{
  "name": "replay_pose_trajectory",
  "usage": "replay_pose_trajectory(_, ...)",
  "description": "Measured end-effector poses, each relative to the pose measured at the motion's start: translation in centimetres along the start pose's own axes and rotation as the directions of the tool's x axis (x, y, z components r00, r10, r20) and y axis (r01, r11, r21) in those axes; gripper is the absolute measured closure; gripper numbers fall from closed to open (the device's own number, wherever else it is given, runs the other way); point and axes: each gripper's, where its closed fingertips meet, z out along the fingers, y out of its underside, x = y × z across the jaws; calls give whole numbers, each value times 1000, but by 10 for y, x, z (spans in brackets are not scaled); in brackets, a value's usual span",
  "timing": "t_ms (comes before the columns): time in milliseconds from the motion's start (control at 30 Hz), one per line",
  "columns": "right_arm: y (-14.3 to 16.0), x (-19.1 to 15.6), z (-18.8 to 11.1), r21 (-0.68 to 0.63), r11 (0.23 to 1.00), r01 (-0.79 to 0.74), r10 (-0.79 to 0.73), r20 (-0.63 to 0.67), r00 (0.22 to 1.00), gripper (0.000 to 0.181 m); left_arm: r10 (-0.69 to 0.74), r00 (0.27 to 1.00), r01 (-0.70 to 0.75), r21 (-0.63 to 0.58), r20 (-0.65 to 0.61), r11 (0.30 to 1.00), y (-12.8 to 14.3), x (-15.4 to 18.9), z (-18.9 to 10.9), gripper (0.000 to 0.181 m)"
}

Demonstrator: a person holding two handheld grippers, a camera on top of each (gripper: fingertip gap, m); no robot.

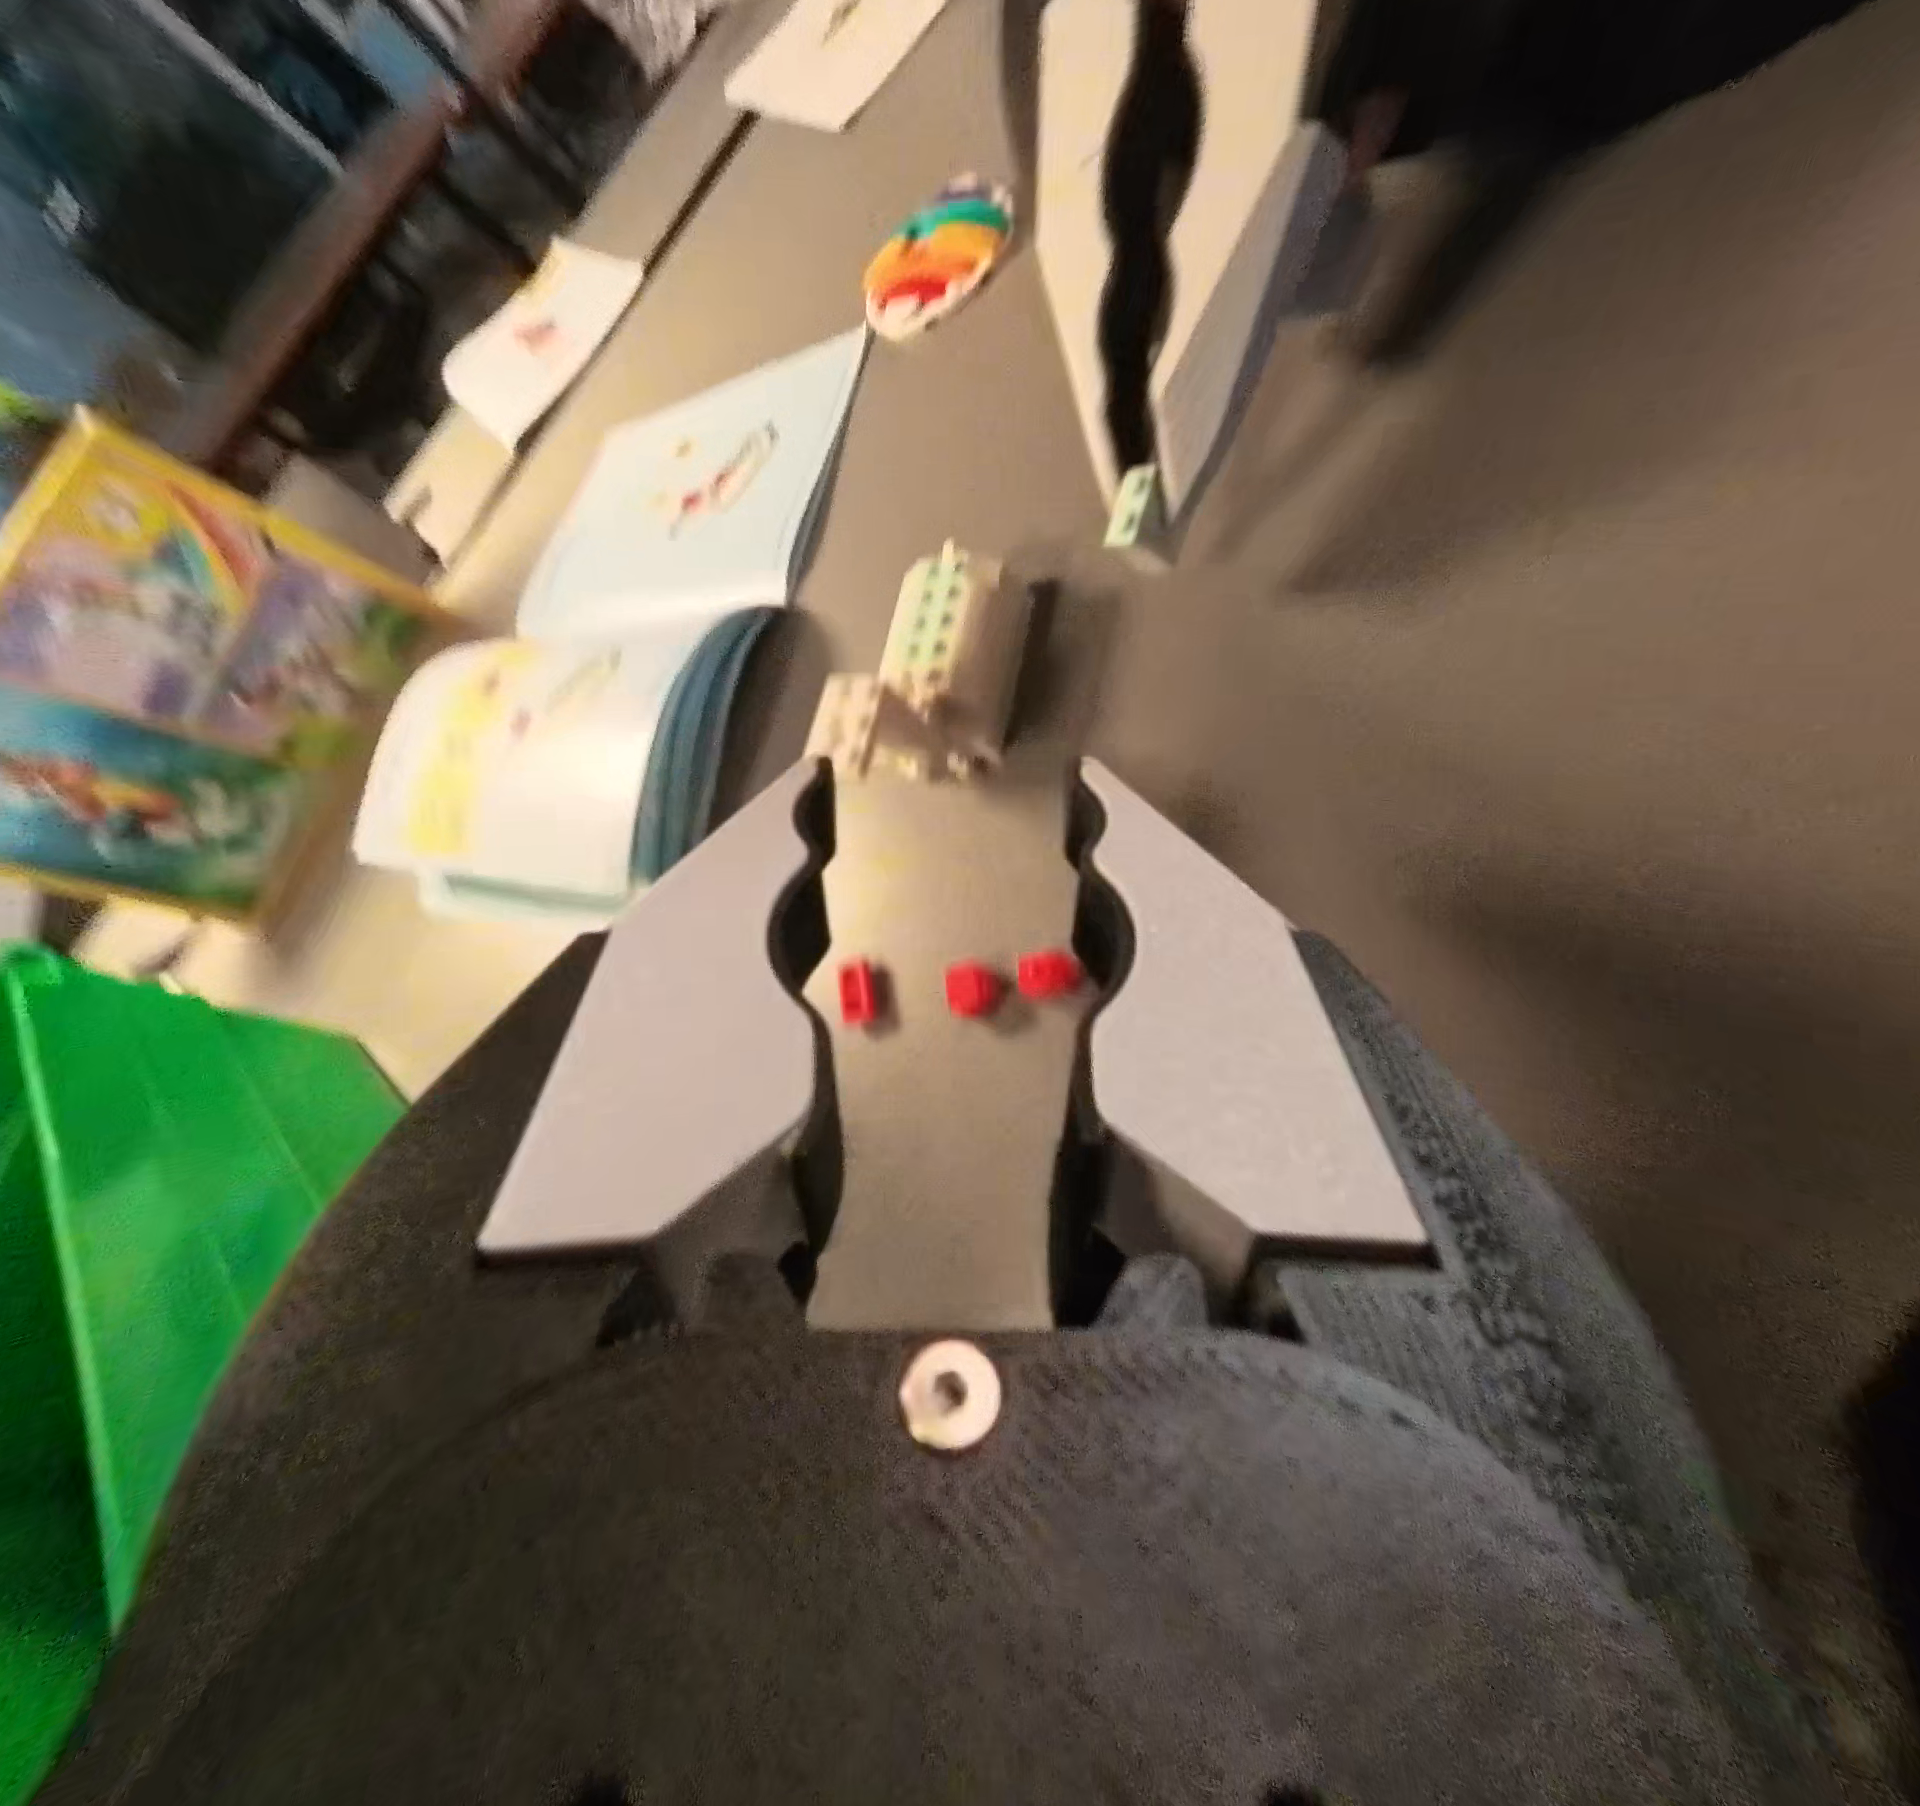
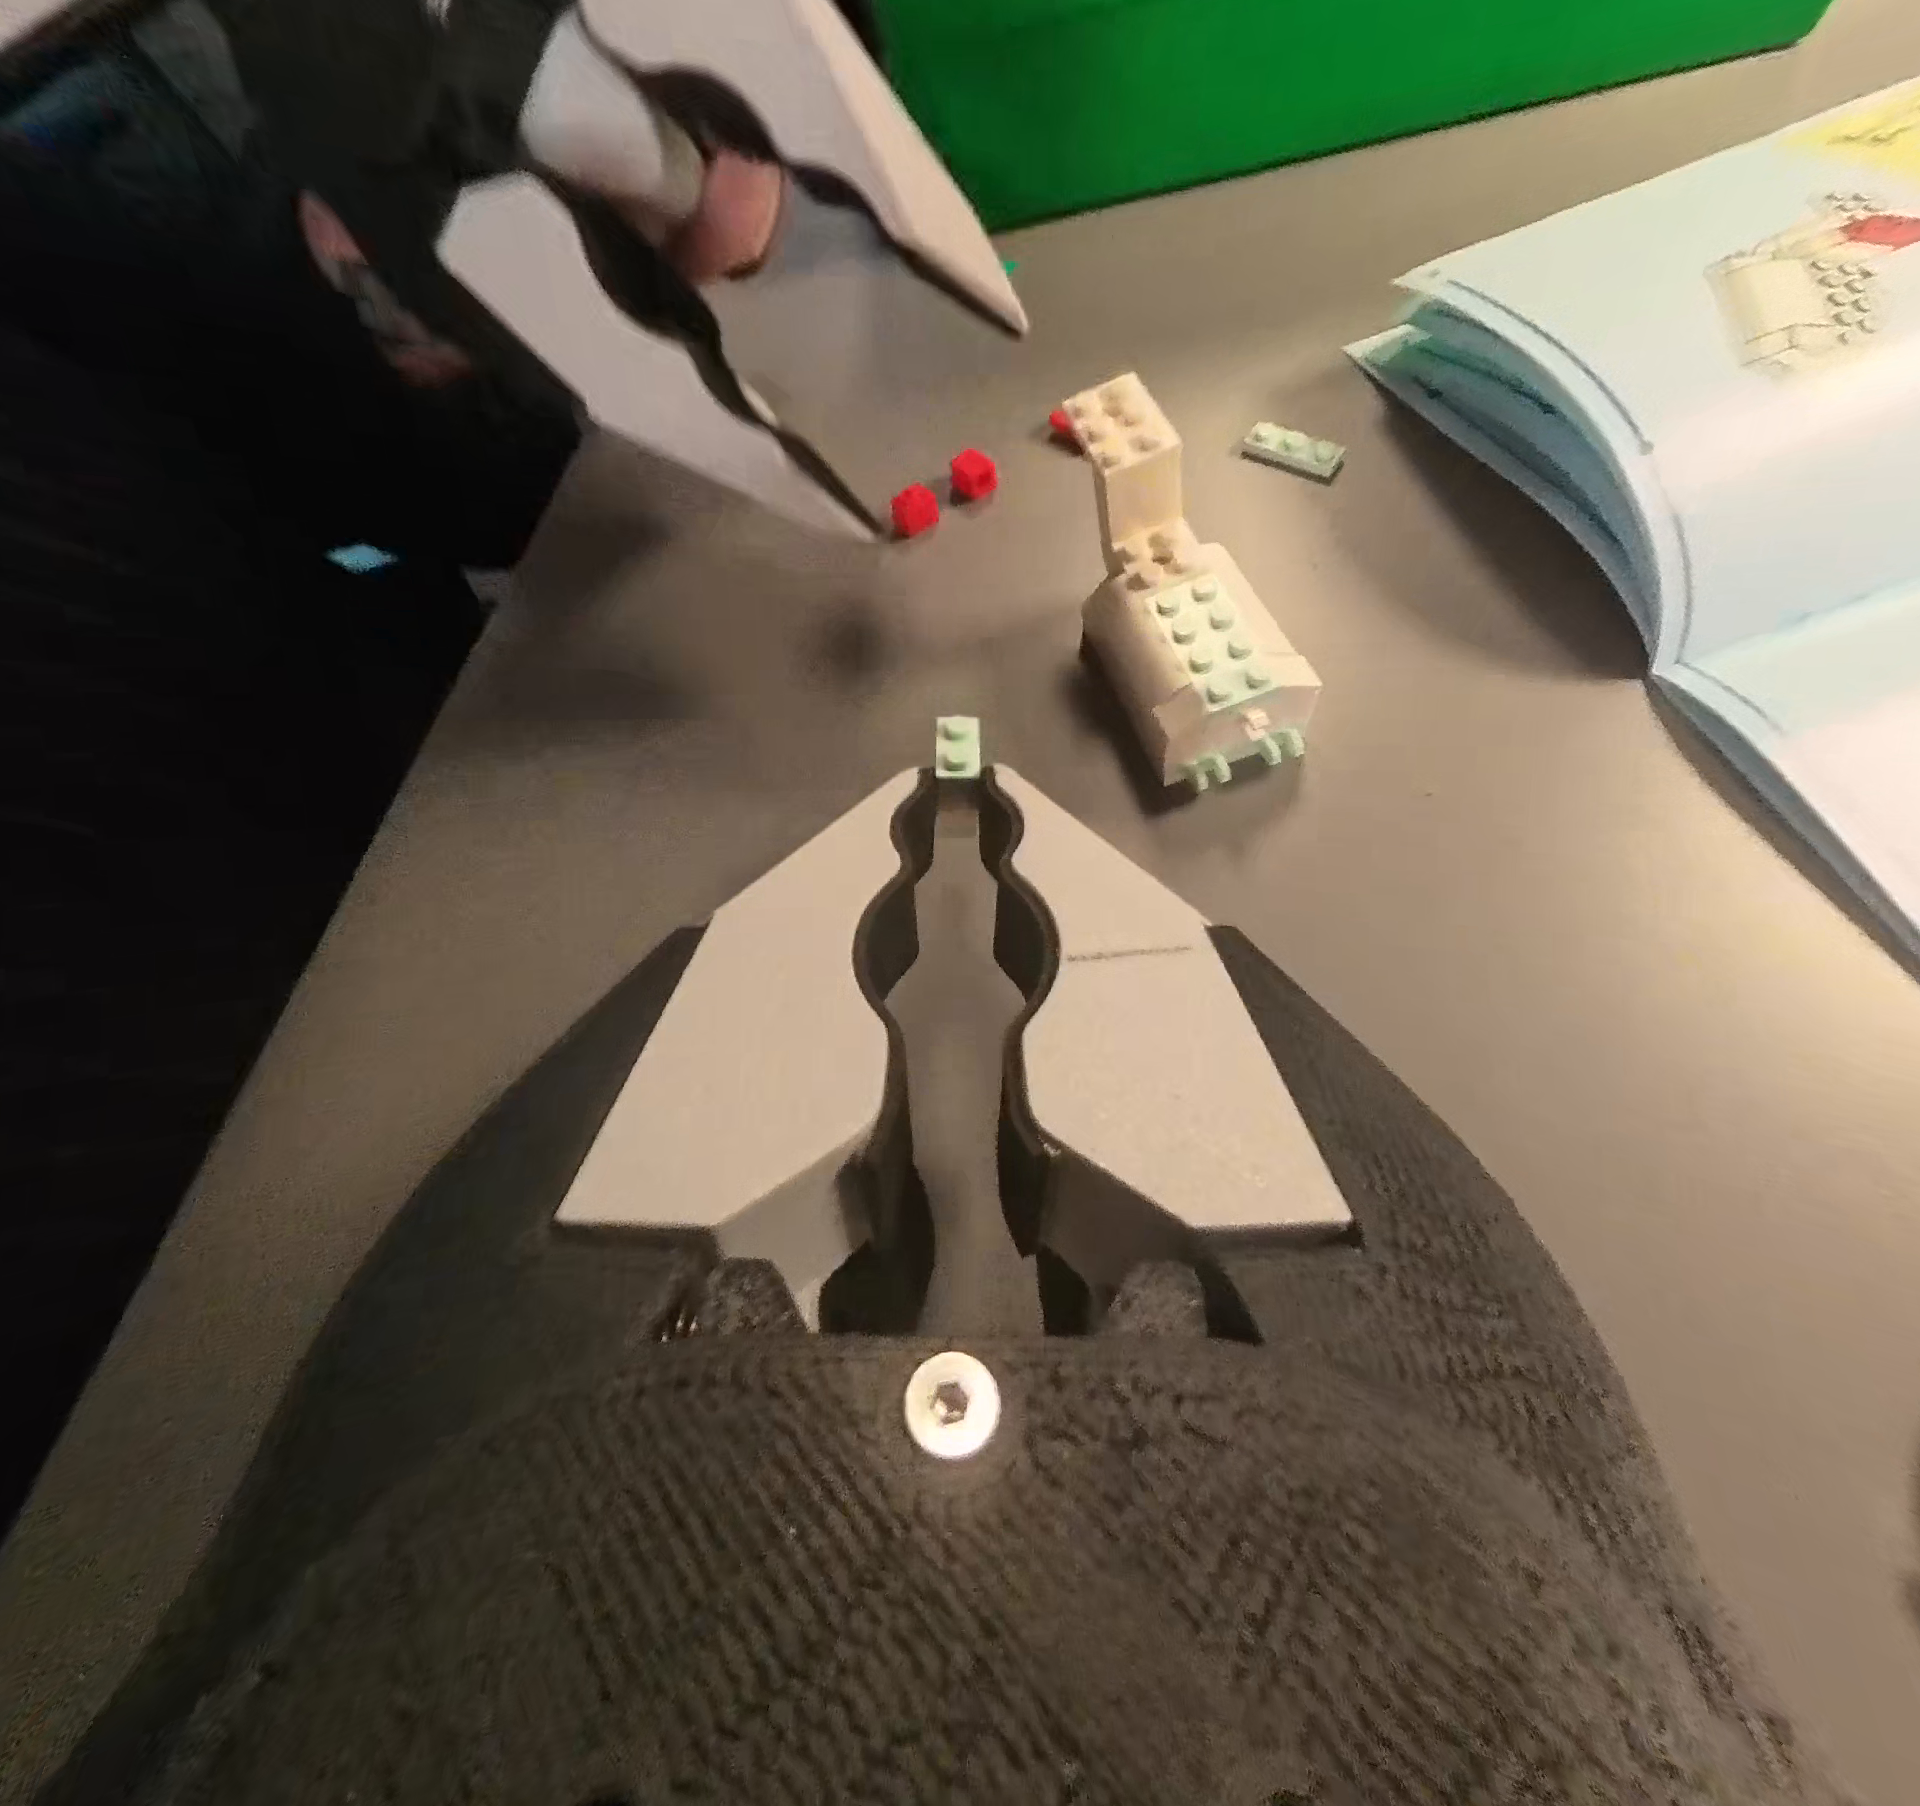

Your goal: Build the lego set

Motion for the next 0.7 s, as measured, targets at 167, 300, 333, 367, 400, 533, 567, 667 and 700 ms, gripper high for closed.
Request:
replay_pose_trajectory(167, 10, -5, 7, -83, 993, 90, -92, -23, 996, 175, -166, 985, 155, -176, -54, 972, 43, 4, -15, 150)
replay_pose_trajectory(300, 17, -9, 12, -143, 972, 184, -193, -50, 980, 175, -235, 969, 215, -207, -79, 955, 51, 11, -14, 153)
replay_pose_trajectory(333, 17, -9, 12, -147, 969, 200, -210, -54, 976, 175, -243, 966, 221, -211, -85, 952, 51, 13, -13, 152)
replay_pose_trajectory(367, 17, -10, 12, -147, 966, 212, -222, -56, 973, 175, -243, 966, 220, -208, -93, 953, 50, 14, -13, 152)
replay_pose_trajectory(400, 18, -10, 12, -147, 964, 221, -231, -53, 972, 175, -234, 966, 209, -201, -110, 957, 49, 17, -13, 152)
replay_pose_trajectory(533, 19, -19, 12, -144, 954, 263, -265, 2, 964, 175, -92, 973, 60, -154, -211, 986, 45, 27, -15, 152)
replay_pose_trajectory(567, 20, -22, 12, -143, 951, 275, -275, 18, 961, 175, -35, 969, -1, -144, -243, 990, 45, 28, -15, 152)
replay_pose_trajectory(667, 21, -26, 11, -142, 949, 283, -279, 45, 959, 175, 119, 923, -185, -151, -366, 971, 48, 27, -17, 156)
replay_pose_trajectory(700, 21, -26, 11, -142, 950, 279, -275, 48, 960, 175, 141, 902, -229, -174, -409, 958, 50, 25, -17, 154)
